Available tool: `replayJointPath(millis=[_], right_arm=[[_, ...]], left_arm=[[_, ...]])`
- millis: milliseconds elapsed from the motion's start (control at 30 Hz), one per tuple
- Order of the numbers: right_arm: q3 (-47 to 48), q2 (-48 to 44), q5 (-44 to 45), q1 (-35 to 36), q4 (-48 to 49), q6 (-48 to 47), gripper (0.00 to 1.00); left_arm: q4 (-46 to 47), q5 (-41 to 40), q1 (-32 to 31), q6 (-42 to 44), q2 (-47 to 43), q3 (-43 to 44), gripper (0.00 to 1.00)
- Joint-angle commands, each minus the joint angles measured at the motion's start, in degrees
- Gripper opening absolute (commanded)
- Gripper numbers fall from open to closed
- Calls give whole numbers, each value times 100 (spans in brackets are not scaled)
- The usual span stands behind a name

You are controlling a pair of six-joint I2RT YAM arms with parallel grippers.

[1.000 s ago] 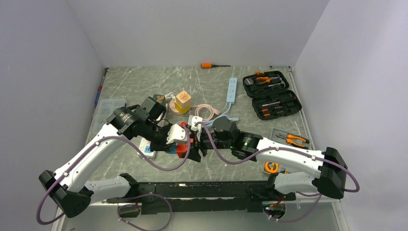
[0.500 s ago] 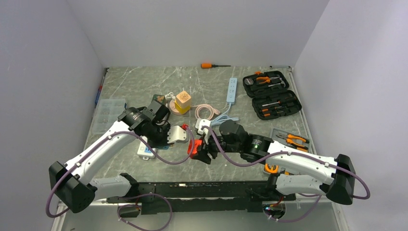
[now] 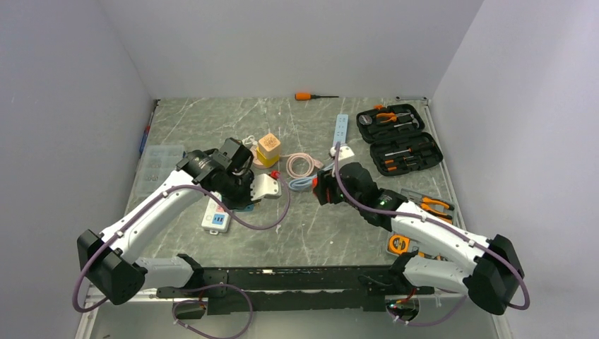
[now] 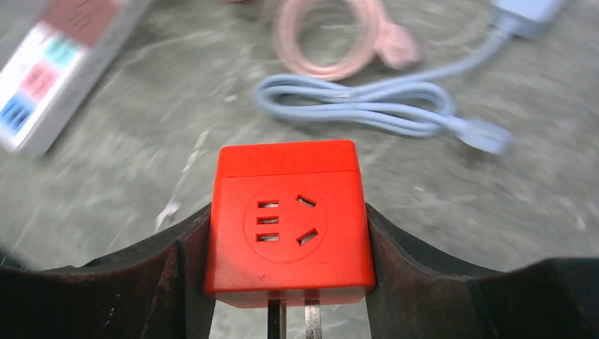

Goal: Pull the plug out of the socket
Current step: Place the plug at the center of the board.

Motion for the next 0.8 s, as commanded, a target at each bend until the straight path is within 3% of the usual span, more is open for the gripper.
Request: replayJointPath(millis=[0, 267, 533, 767], right_arm=[[-55, 126, 1833, -367, -137, 1404, 0], [-376, 398, 3619, -900, -738, 2963, 0], [-53, 1672, 4016, -1156, -1497, 4459, 0], [90, 2374, 4577, -1176, -1543, 4865, 0]], left_arm=[[135, 386, 17, -265, 81, 417, 0], [361, 957, 2, -578, 460, 571, 0], [715, 1327, -215, -919, 1341, 862, 0], [1007, 1849, -409, -1198, 2112, 1262, 0]])
